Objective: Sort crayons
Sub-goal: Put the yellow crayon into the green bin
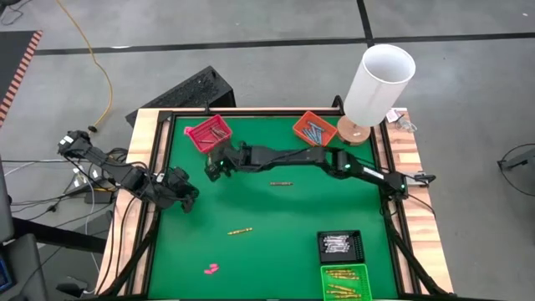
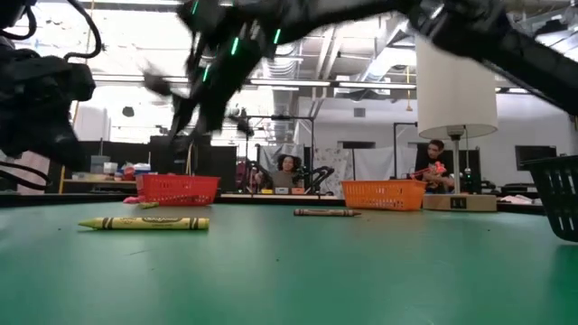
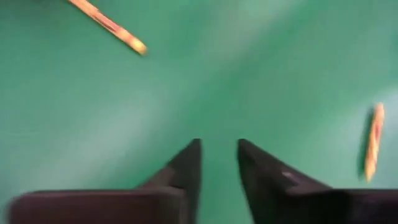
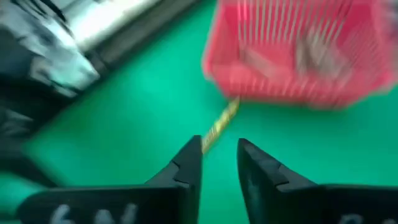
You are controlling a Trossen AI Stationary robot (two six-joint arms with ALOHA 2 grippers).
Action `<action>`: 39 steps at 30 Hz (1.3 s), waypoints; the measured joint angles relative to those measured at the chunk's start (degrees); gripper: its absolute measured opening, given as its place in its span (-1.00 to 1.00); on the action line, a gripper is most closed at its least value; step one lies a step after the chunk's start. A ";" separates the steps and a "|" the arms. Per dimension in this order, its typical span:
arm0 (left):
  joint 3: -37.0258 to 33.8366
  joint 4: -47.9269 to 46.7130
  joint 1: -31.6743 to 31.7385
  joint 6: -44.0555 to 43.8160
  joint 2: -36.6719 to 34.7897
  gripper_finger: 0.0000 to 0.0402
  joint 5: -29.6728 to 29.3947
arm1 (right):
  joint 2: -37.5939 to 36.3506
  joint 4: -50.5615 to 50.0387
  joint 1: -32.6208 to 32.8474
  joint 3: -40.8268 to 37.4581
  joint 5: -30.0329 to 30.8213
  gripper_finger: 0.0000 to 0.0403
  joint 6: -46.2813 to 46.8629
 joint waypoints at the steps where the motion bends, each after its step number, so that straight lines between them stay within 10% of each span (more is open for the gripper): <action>1: 0.00 -0.05 0.00 -1.68 0.00 -0.64 -2.10 | -2.45 -1.03 0.05 0.00 0.20 -0.55 -1.76; 10: 0.00 -0.63 3.41 -15.14 4.15 -1.00 -23.77 | -21.03 -7.24 1.31 0.08 9.95 -0.98 -17.56; 27: 0.55 21.53 6.79 -10.21 23.37 -1.00 -17.90 | -27.22 -27.99 1.00 -7.23 14.59 -1.00 -14.88; 39: 1.77 15.77 -9.35 -7.68 4.17 -1.00 -19.34 | -27.14 17.43 3.51 -33.78 10.42 -1.00 -7.61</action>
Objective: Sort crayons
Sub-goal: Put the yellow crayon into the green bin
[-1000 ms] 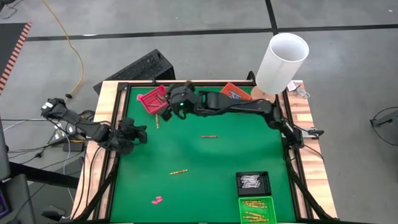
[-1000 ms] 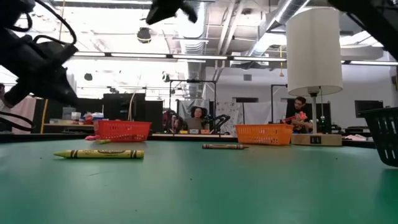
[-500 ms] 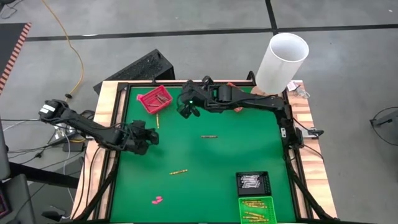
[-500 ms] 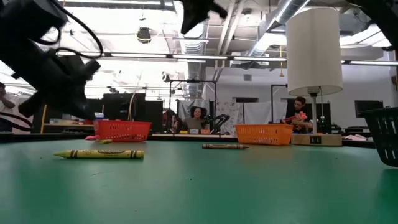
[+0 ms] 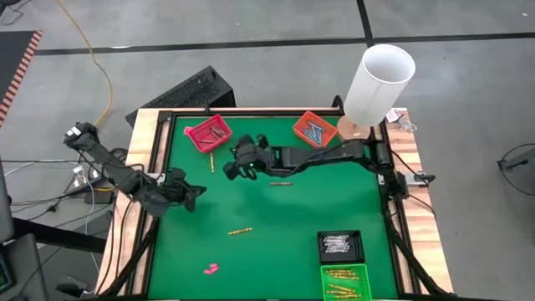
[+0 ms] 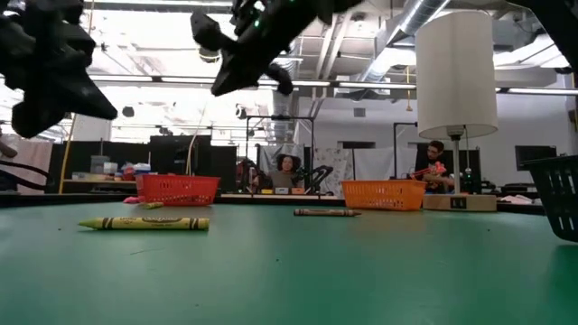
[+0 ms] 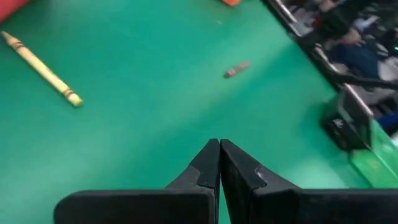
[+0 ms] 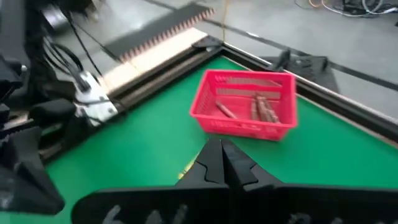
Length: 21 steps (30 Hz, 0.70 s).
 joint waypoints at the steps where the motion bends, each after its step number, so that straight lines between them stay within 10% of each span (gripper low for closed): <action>1: 0.00 -0.36 -0.73 0.63 -1.24 -1.00 0.27 | 0.00 3.45 -0.02 -1.78 -0.04 -1.00 0.41; 7: 0.00 -2.79 -3.00 2.36 -7.21 -1.00 3.96 | 3.42 14.97 -0.07 -5.22 -1.28 -1.00 0.58; 12: 0.00 -13.02 -2.37 -4.27 -7.24 -1.00 -3.79 | 7.58 14.13 0.76 -1.33 -4.22 -1.00 2.75; 21: -0.02 -22.70 7.22 -12.71 2.93 -1.00 -10.06 | -0.37 2.54 3.29 2.77 7.89 -1.00 -1.25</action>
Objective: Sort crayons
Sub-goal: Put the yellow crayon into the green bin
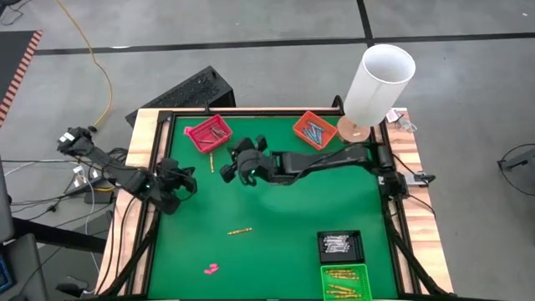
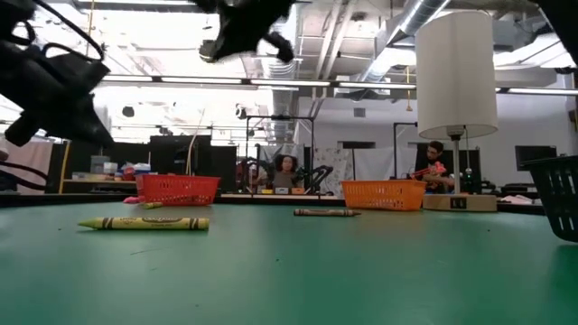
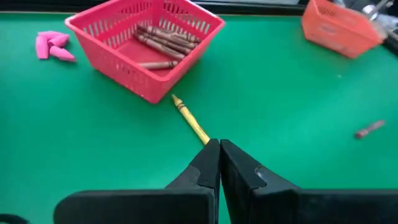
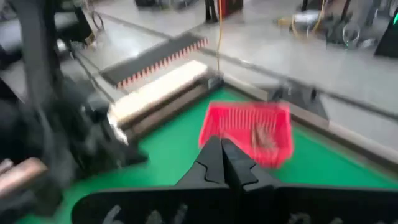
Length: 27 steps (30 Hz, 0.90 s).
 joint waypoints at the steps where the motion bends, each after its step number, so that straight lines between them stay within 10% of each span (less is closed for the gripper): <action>1: 0.00 1.25 1.19 0.80 1.58 -1.00 0.24 | -0.95 -0.40 0.30 0.67 0.15 -1.00 -1.06; 14: 0.02 22.11 17.93 13.08 21.55 -1.00 6.26 | -14.58 -7.85 6.45 1.49 14.18 -1.00 -14.51; 27: 0.02 38.24 28.94 24.70 34.40 -1.00 11.63 | -16.67 -15.85 9.34 1.40 15.24 -1.00 -14.80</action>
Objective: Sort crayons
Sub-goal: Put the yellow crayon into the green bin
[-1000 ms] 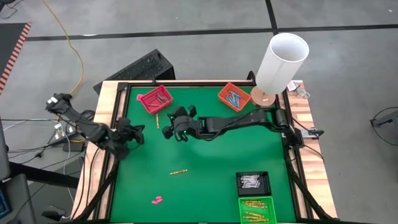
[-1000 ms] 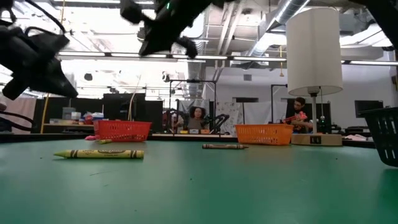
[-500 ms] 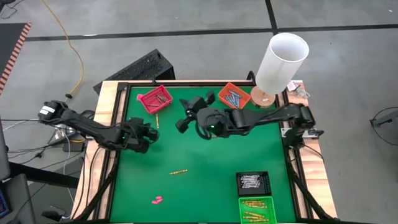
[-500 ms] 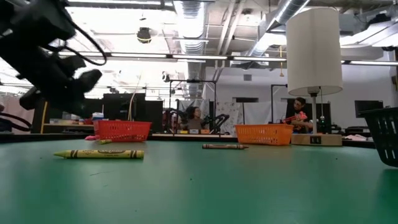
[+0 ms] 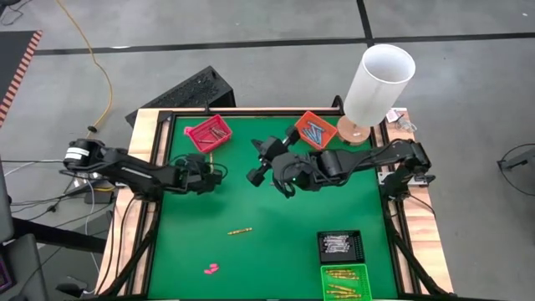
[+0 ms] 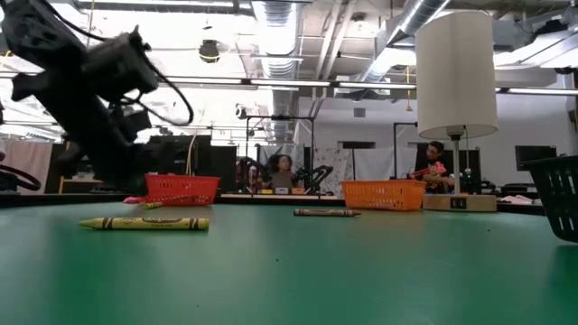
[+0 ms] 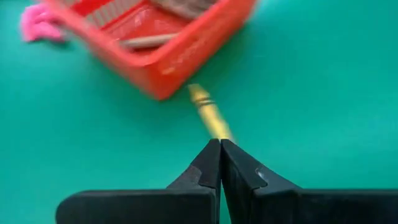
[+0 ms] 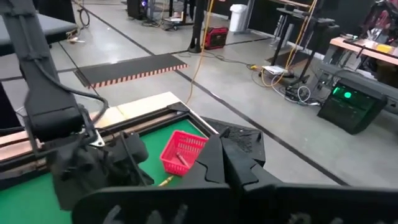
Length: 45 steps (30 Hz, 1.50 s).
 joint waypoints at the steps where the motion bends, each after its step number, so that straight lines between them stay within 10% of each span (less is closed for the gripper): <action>1: -0.02 -0.60 0.76 -1.03 0.81 -1.00 0.01 | 0.00 -0.20 0.00 0.00 0.00 -1.00 0.00; 22: 0.00 11.47 4.63 8.02 10.62 -1.00 4.58 | -0.07 -2.20 0.42 0.00 -0.28 -1.00 0.02; 38: -0.02 13.18 -6.21 12.76 4.30 -1.00 16.77 | -0.11 -2.69 0.41 0.00 -0.59 -1.00 0.37; 45: -0.02 14.97 -12.14 10.84 -3.15 -1.00 24.79 | 0.00 -8.90 -1.68 -0.67 -2.51 -1.00 14.47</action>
